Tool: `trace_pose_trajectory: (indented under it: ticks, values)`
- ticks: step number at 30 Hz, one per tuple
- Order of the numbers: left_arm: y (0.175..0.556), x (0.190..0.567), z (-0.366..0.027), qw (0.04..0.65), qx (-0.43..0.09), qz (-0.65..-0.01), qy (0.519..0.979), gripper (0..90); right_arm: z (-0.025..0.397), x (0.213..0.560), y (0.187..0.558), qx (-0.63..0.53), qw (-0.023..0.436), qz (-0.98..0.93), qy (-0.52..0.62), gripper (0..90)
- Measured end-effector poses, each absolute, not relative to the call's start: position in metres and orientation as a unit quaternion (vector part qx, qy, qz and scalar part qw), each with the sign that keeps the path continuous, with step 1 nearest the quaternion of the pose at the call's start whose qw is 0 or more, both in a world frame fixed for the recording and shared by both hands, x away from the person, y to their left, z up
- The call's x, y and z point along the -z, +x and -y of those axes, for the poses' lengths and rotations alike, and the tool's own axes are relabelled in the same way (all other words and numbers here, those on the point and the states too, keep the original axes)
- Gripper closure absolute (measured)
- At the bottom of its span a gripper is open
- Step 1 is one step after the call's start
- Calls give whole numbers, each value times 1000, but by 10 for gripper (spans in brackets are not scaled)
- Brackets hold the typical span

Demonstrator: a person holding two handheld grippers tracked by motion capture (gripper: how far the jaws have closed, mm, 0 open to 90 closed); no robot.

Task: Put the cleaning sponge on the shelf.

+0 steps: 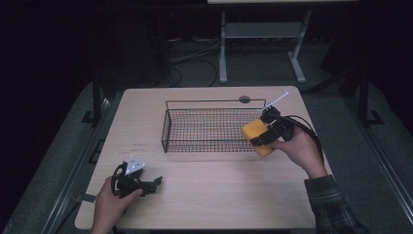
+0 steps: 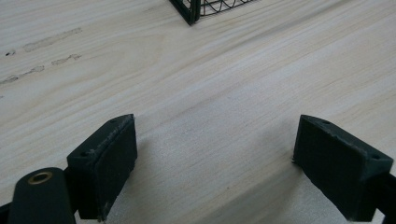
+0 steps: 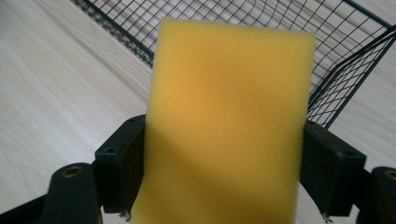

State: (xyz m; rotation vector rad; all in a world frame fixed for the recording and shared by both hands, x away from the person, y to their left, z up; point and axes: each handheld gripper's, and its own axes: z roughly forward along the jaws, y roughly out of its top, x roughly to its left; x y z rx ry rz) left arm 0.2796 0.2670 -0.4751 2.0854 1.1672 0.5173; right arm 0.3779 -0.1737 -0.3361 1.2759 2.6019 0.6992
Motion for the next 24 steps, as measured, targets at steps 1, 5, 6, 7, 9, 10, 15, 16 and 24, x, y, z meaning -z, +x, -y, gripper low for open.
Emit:
trace_pose_trajectory:
  ticks: [1,5,6,7,9,10,15,16,24]
  values:
    - [280,475,-267,341,-199,-449,802,126,174,336,378,-234,80,-870,427,237]
    - [280,475,-267,341,-199,-449,802,127,173,334,385,-232,84,-867,434,237]
    - [280,475,-267,341,-199,-448,802,126,173,333,388,-232,87,-866,434,237]
    - [280,475,-267,341,-199,-449,802,126,173,332,390,-233,87,-865,437,237]
    - [280,475,-267,341,-199,-449,802,126,173,332,395,-233,88,-861,443,237]
    - [280,475,-267,341,-198,-449,802,126,172,332,399,-233,91,-859,446,237]
    - [280,475,-267,341,-198,-449,802,126,171,332,409,-237,92,-853,456,237]
    - [280,475,-267,341,-198,-449,801,126,170,333,415,-236,91,-851,460,237]
    - [279,475,-267,341,-198,-449,801,126,164,337,435,-229,92,-847,471,236]
